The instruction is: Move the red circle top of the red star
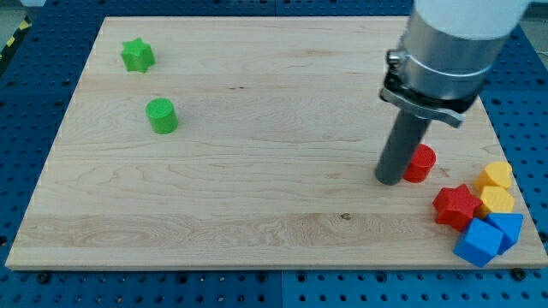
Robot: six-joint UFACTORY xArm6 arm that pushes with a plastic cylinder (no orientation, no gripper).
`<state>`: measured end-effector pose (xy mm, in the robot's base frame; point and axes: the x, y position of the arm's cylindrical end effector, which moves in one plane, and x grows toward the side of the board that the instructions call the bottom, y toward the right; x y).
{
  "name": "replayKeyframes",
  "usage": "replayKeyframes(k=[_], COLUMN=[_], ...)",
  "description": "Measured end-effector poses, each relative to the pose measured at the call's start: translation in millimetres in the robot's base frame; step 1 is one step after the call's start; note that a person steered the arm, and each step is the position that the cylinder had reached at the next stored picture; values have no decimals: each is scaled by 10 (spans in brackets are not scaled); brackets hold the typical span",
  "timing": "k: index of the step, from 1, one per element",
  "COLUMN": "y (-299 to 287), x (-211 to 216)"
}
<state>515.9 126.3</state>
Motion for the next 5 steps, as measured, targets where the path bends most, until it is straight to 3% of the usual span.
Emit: replayKeyframes(k=[1,2,5], y=[-353,-259,300], x=[-181,-456,-288])
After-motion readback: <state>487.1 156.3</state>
